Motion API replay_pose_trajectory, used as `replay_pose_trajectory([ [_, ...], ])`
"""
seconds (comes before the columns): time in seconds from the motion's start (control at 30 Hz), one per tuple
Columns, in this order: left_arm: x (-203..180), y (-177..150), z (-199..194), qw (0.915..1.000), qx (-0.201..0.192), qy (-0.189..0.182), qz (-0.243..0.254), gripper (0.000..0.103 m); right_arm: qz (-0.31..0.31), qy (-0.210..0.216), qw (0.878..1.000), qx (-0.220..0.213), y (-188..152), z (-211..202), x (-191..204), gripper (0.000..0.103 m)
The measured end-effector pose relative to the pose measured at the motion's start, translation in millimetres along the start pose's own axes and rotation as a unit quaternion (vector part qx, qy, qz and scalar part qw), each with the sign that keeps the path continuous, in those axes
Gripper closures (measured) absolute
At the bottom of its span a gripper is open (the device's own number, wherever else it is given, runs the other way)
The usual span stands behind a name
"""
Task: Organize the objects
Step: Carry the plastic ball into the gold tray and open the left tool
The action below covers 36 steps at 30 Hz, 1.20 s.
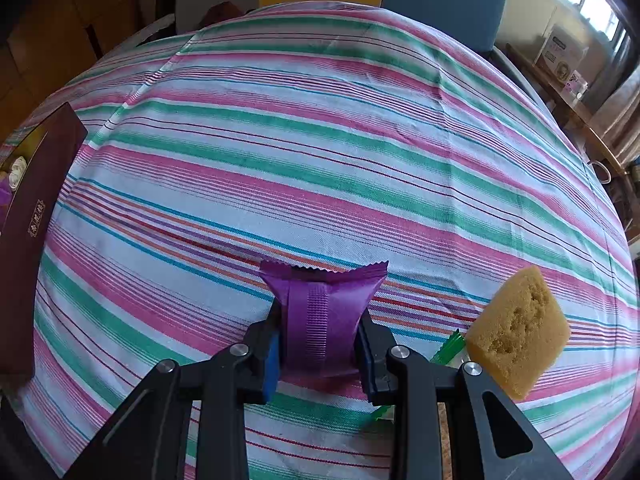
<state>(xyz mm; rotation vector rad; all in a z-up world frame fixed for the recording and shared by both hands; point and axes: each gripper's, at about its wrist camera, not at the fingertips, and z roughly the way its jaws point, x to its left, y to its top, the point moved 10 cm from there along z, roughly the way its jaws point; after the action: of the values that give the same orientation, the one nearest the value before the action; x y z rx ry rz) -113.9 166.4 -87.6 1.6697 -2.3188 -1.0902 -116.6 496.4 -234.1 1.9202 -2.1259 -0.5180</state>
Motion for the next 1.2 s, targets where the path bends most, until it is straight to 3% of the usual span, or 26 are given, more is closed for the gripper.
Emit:
replay_pose_trajectory([
  [0.17, 62.5, 30.4, 4.6, 0.9964, -0.001, 0.009, -0.085, 0.066, -0.008, -0.006, 1.000, 0.000, -2.9, -4.0, 3.6, 0.072],
  [0.47, 115.1, 56.8, 62.6, 0.9887, 0.032, 0.036, -0.142, 0.066, -0.017, -0.010, 1.000, 0.000, -2.9, -5.4, 6.6, 0.071],
  [0.9, 147.5, 62.5, 122.4, 0.9818, 0.078, 0.131, -0.114, 0.065, -0.024, -0.013, 1.000, 0.000, -0.8, -4.4, 8.4, 0.070],
  [1.07, 153.1, 61.8, 124.5, 0.9796, 0.086, 0.141, -0.114, 0.059, -0.024, -0.013, 1.000, 0.000, -0.6, -4.3, 8.7, 0.070],
  [1.2, 146.4, 66.3, 110.5, 0.9828, 0.075, 0.137, -0.098, 0.058, -0.024, -0.013, 1.000, 0.000, -0.5, -4.2, 8.8, 0.070],
])
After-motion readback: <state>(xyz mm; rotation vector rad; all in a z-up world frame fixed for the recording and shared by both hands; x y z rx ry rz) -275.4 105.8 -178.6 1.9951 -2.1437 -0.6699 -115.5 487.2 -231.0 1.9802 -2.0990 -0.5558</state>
